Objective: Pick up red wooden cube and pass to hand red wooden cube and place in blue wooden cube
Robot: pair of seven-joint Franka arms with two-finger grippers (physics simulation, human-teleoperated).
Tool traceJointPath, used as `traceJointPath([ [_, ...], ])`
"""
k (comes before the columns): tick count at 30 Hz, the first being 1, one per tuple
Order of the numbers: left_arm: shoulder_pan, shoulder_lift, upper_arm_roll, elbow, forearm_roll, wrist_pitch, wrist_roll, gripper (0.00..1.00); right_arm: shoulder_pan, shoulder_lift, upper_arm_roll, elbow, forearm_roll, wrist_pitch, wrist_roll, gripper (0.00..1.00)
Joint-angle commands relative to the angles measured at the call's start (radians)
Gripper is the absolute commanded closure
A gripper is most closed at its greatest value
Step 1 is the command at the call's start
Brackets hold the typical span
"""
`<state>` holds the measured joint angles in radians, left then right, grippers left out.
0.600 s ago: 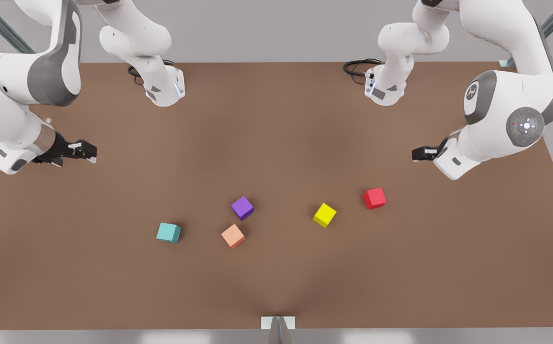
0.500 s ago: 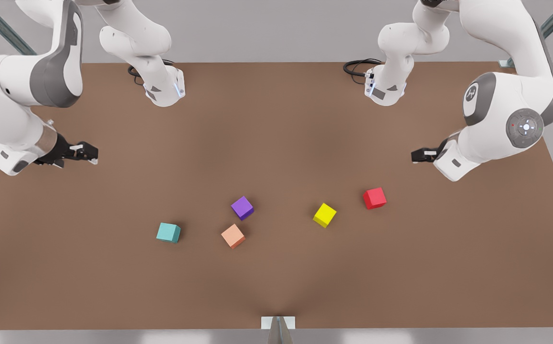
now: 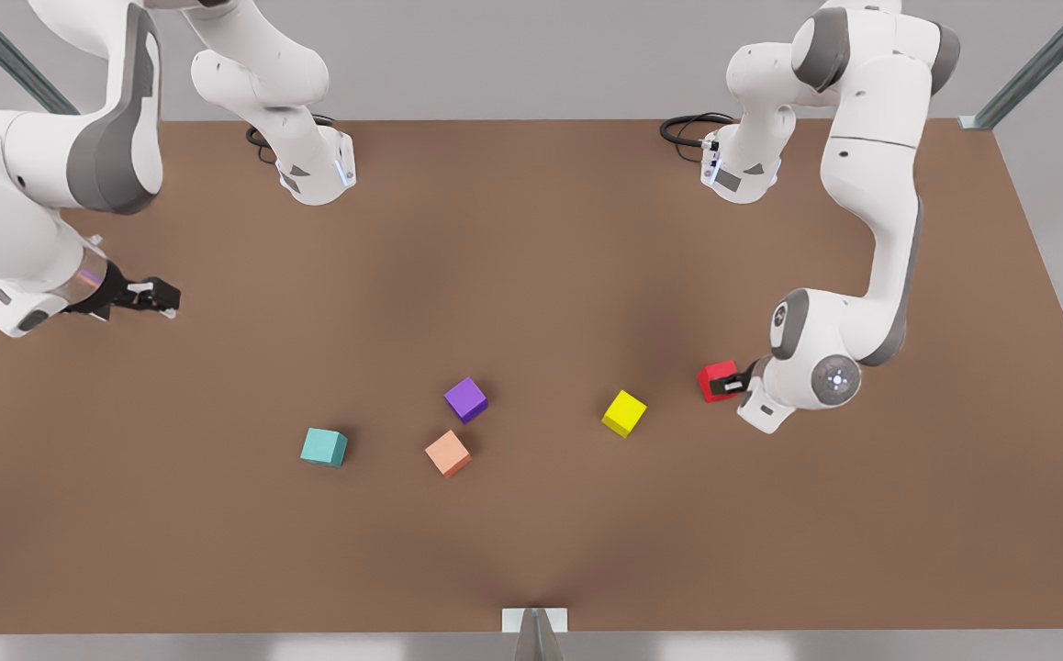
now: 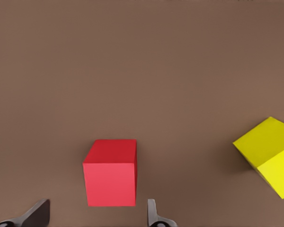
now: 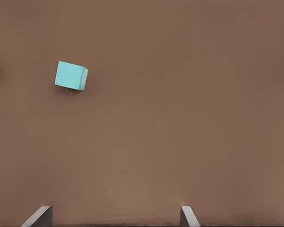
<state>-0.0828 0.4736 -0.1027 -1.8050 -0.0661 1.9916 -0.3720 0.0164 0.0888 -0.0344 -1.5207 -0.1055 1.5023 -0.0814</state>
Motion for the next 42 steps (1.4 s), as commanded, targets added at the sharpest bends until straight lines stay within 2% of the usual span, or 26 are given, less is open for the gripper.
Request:
traceJointPath([
  [1,-0.002,-0.001,0.000,-0.022,0.002,0.130,-0.285,0.00,-0.004,-0.003,-0.013,0.017,-0.022,-0.060,0.048,0.00],
  [10,-0.012,0.014,0.000,-0.096,0.006,0.199,-0.277,0.00,-0.021,0.022,-0.041,0.048,0.110,-0.005,0.046,0.00],
  [17,-0.012,0.022,0.000,-0.137,0.006,0.194,0.056,0.00,-0.029,0.065,-0.053,0.067,0.109,0.002,0.043,0.00],
  [34,-0.005,0.092,0.000,-0.160,-0.004,0.268,0.053,0.00,-0.029,0.078,-0.053,0.065,0.101,0.004,0.043,0.00],
  [36,-0.005,0.086,0.000,-0.158,-0.004,0.263,0.047,0.24,-0.029,0.080,-0.053,0.065,0.101,0.004,0.043,0.00],
  [37,-0.005,0.079,0.000,-0.157,-0.004,0.263,0.045,0.30,-0.029,0.080,-0.053,0.065,0.101,0.004,0.043,0.00],
  [40,0.003,0.056,0.000,-0.152,-0.080,0.271,0.058,0.44,-0.029,0.080,-0.053,0.065,0.101,0.006,0.043,0.00],
  [42,0.002,0.045,-0.003,-0.135,-0.077,0.271,0.059,0.44,-0.029,0.081,-0.053,0.065,0.101,0.006,0.043,0.00],
])
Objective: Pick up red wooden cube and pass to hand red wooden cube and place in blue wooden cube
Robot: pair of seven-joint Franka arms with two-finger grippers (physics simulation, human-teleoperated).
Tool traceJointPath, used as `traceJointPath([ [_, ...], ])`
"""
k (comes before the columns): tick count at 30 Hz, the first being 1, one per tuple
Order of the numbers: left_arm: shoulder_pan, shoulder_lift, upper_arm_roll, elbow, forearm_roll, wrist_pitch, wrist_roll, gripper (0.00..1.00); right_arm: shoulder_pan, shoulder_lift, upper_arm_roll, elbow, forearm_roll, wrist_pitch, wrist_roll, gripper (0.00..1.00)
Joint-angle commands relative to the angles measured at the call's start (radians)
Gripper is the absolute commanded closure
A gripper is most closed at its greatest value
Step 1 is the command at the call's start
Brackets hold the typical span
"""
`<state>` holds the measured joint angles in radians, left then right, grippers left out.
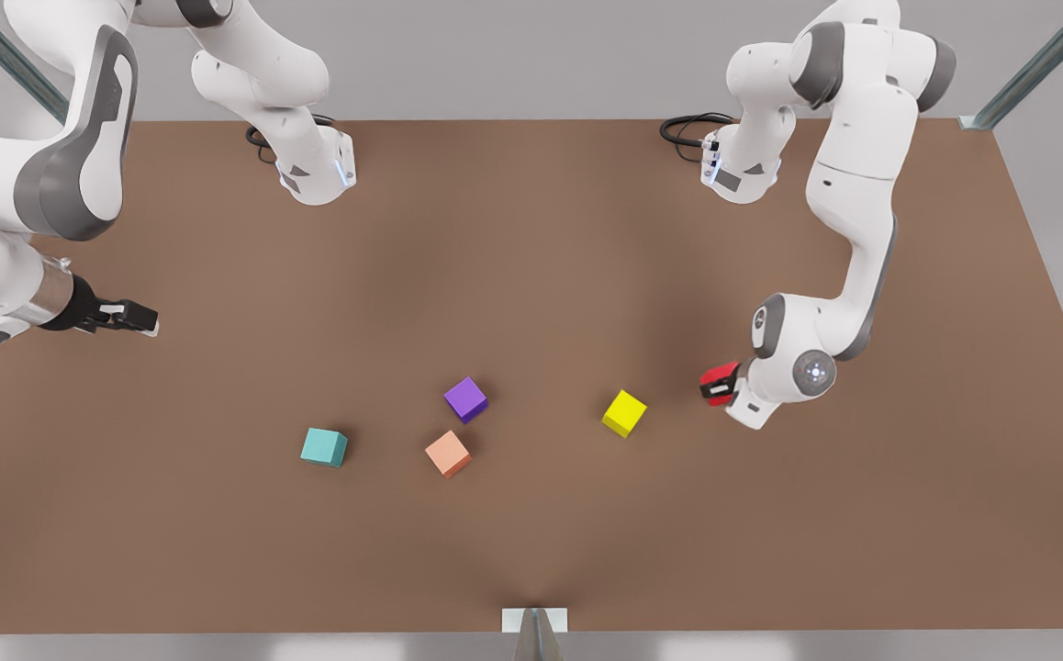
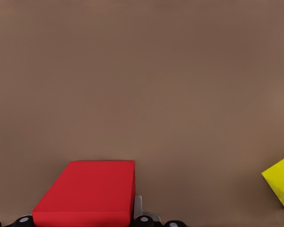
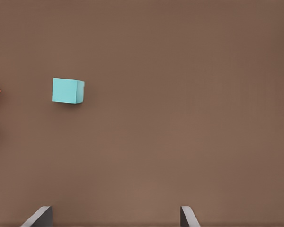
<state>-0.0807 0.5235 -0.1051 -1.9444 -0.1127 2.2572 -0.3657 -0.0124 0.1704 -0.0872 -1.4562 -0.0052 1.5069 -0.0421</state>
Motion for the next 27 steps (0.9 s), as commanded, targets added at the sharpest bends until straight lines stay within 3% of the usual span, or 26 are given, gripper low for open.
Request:
traceJointPath([
  [1,-0.001,-0.008,-0.002,0.008,-0.024,0.005,0.053,0.44,0.000,0.000,0.000,0.000,0.001,0.001,0.004,0.00],
  [3,-0.004,0.044,-0.082,0.174,-0.033,-0.066,0.048,0.44,0.000,-0.002,0.000,0.000,0.001,0.001,0.004,0.00],
  [5,-0.004,0.047,-0.116,0.306,-0.050,-0.255,0.053,0.44,0.000,-0.002,0.000,0.000,-0.001,0.001,0.004,0.00],
  [7,-0.002,0.049,-0.151,0.482,-0.264,-0.464,0.073,0.44,0.000,-0.003,0.001,0.002,-0.001,-0.002,0.004,0.00],
  [11,-0.002,0.116,-0.252,0.550,-0.601,-0.499,0.386,0.46,0.000,-0.025,-0.013,0.005,-0.016,-0.019,0.001,0.00],
  [15,-0.014,0.265,-0.413,0.664,-0.716,-0.409,0.350,0.45,0.002,0.007,-0.006,0.002,0.011,-0.001,0.002,0.00],
  [17,-0.056,0.340,-0.456,0.748,-0.734,-0.258,0.274,0.45,-0.009,0.118,-0.013,0.008,0.381,0.009,-0.091,0.00],
  [21,-0.102,0.374,-0.459,0.820,-0.734,-0.258,0.238,0.45,-0.024,0.288,-0.009,0.068,0.767,0.003,-0.507,0.00],
  [24,-0.111,0.381,-0.458,0.818,-0.736,-0.235,0.248,0.45,-0.023,0.314,-0.005,0.060,0.984,0.003,-0.837,0.00],
  [27,-0.105,0.421,-0.485,0.806,-0.880,-0.197,0.461,0.43,-0.014,0.363,-0.002,0.050,1.083,0.006,-1.255,0.00],
])
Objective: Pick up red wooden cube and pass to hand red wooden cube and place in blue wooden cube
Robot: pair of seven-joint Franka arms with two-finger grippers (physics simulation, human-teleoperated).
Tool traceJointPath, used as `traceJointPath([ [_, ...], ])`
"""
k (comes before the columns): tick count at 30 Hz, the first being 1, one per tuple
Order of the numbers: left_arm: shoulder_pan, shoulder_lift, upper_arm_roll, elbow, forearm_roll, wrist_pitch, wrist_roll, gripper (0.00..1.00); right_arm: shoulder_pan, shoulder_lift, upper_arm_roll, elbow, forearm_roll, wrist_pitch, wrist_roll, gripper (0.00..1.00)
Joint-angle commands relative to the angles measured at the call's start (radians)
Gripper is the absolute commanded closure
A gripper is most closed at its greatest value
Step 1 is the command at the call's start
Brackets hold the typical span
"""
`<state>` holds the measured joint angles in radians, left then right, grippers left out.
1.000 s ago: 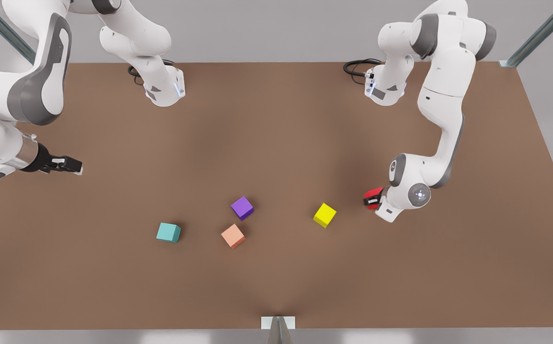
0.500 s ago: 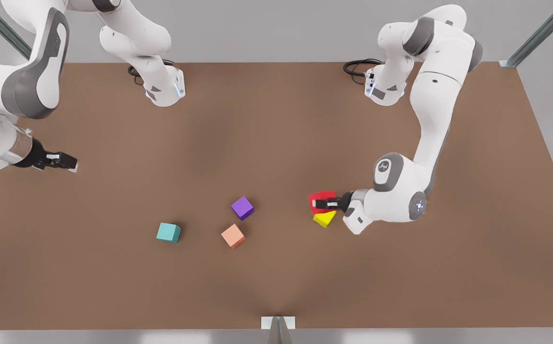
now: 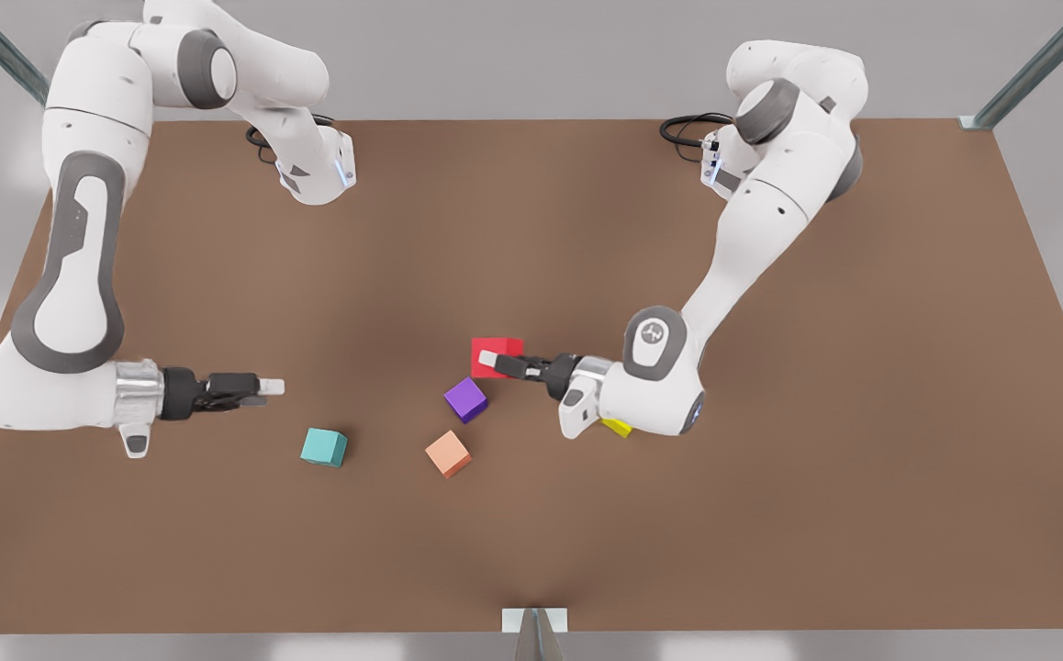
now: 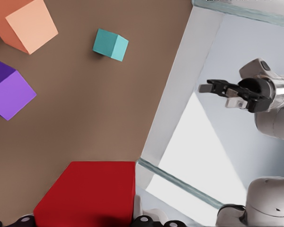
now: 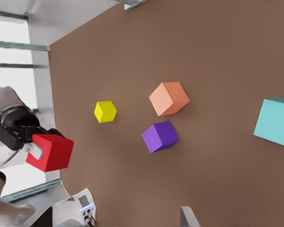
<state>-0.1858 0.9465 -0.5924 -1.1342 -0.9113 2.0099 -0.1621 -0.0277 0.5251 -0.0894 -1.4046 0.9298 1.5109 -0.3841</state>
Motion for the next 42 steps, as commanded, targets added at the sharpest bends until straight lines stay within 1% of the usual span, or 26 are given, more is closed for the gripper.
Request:
traceJointPath([
  [1,0.000,0.052,-0.041,0.025,-0.097,0.061,0.328,0.43,0.005,0.035,0.003,-0.004,0.185,0.002,-1.033,0.00],
  [2,0.000,0.073,-0.053,0.046,-0.098,0.064,0.343,0.43,0.012,0.047,0.003,-0.001,0.196,0.003,-1.108,0.00],
  [3,-0.003,0.090,-0.055,0.065,-0.100,0.064,0.401,0.43,0.026,0.050,0.002,0.001,0.192,0.006,-1.266,0.00],
  [4,-0.003,0.113,-0.072,0.089,-0.100,0.069,0.430,0.43,0.028,0.052,0.003,-0.002,0.195,0.006,-1.358,0.00],
  [7,-0.003,0.120,-0.073,0.094,-0.100,0.092,0.556,0.43,0.046,0.073,0.003,-0.028,0.208,0.008,-1.663,0.00],
  [9,-0.004,0.124,-0.073,0.094,-0.100,0.092,0.564,0.43,0.064,0.095,0.003,-0.050,0.239,0.037,-1.818,0.00],
  [11,-0.004,0.126,-0.072,0.096,-0.098,0.092,0.638,0.43,0.068,0.096,0.003,-0.062,0.260,0.037,-1.859,0.00],
  [14,-0.004,0.126,-0.072,0.094,-0.097,0.093,0.702,0.43,0.103,0.104,0.003,-0.099,0.365,0.089,-1.874,0.00],
  [15,-0.004,0.126,-0.072,0.094,-0.097,0.093,0.723,0.43,0.109,0.090,0.003,-0.122,0.385,0.109,-1.874,0.00],
  [18,-0.004,0.126,-0.073,0.094,-0.104,0.099,0.725,0.43,0.143,-0.002,0.003,-0.260,0.469,0.218,-1.874,0.00],
  [21,-0.004,0.127,-0.073,0.086,-0.150,0.102,0.725,0.43,0.152,-0.048,0.003,-0.341,0.504,0.264,-1.874,0.00],
  [24,-0.004,0.129,-0.075,0.086,-0.166,0.102,0.725,0.43,0.193,-0.077,0.005,-0.409,0.569,0.353,-1.863,0.00],
  [26,-0.004,0.133,-0.075,0.086,-0.166,0.101,0.724,0.43,0.207,-0.074,0.007,-0.416,0.612,0.380,-1.851,0.00],
  [29,-0.006,0.136,-0.076,0.086,-0.166,0.101,0.725,0.43,0.216,-0.074,0.013,-0.433,0.639,0.381,-1.848,0.00],
  [32,-0.006,0.136,-0.076,0.086,-0.166,0.101,0.725,0.43,0.222,-0.077,0.045,-0.478,0.696,0.381,-1.839,0.00],
  [36,-0.006,0.136,-0.076,0.085,-0.164,0.101,0.725,0.43,0.222,-0.112,0.080,-0.514,0.705,0.379,-1.820,0.00],
  [42,-0.009,0.136,-0.076,0.085,-0.166,0.104,0.725,0.42,0.222,-0.116,0.100,-0.514,0.724,0.381,-1.820,0.00],
])
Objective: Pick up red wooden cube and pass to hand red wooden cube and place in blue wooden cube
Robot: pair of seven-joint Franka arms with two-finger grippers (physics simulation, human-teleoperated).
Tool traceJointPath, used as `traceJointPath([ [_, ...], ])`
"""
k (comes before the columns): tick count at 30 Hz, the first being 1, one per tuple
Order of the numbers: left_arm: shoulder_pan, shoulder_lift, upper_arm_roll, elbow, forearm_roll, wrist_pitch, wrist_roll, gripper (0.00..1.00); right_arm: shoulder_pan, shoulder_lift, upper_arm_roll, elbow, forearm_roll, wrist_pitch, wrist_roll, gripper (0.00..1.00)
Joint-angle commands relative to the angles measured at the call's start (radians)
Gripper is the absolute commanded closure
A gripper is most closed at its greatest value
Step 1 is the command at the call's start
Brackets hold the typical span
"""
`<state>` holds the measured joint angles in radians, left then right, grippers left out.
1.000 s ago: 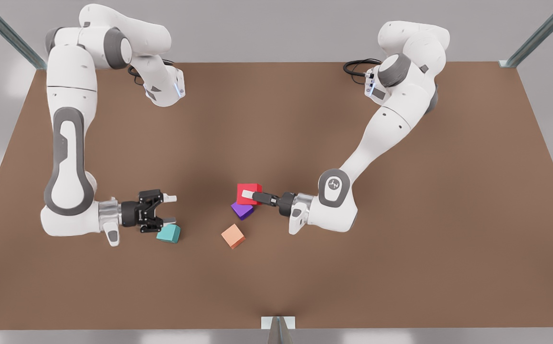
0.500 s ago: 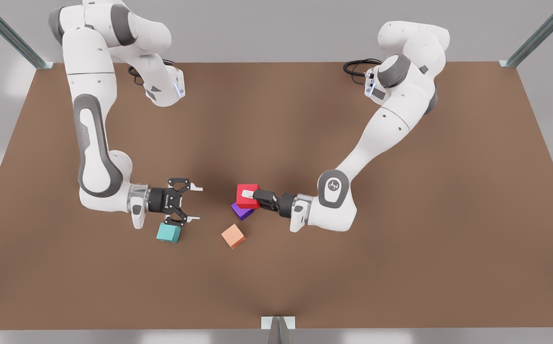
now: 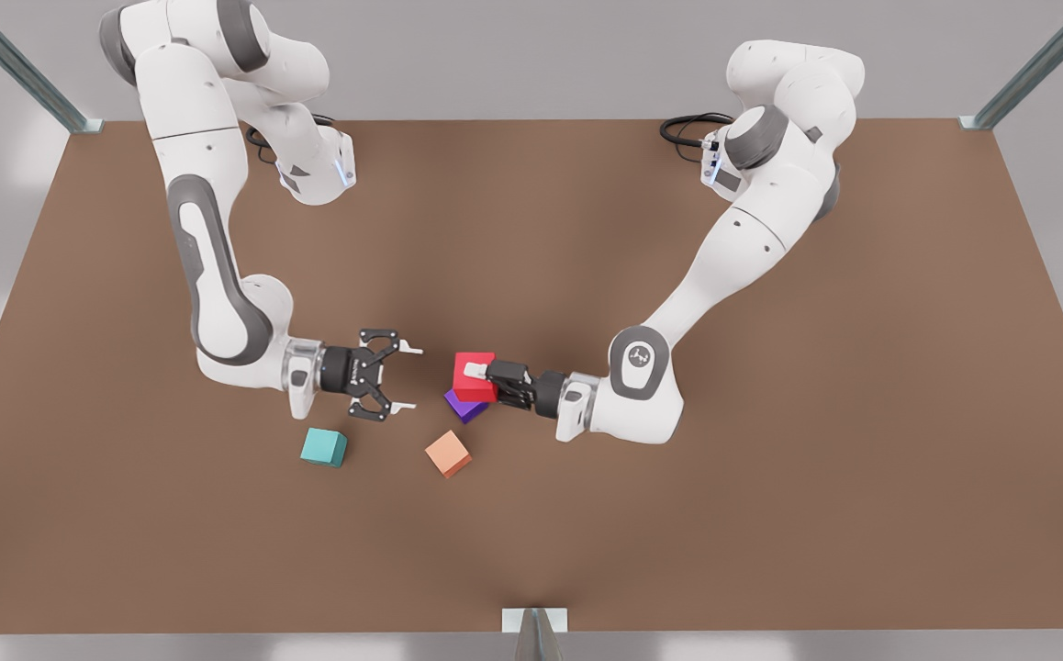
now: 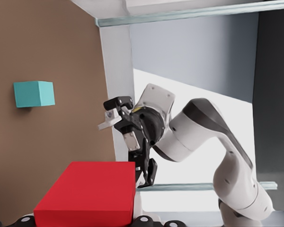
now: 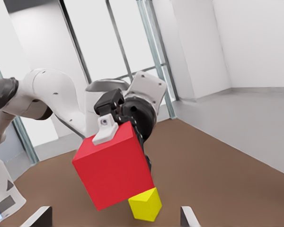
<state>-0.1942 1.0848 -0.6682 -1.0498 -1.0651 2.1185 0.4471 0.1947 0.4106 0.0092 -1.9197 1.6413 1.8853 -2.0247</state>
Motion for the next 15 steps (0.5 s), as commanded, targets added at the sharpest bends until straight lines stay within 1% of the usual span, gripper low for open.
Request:
traceJointPath([
  [1,-0.001,-0.002,-0.001,-0.001,-0.013,-0.005,0.114,0.42,0.000,-0.001,0.008,0.001,0.018,0.006,-0.180,0.00],
  [10,-0.001,0.000,-0.001,-0.001,-0.013,-0.005,0.114,0.42,0.008,0.020,0.044,0.034,0.063,0.034,-0.178,0.00],
  [15,-0.001,0.006,-0.002,-0.001,-0.027,-0.005,0.113,0.41,0.023,0.046,0.044,0.065,0.077,0.037,-0.178,0.00],
])
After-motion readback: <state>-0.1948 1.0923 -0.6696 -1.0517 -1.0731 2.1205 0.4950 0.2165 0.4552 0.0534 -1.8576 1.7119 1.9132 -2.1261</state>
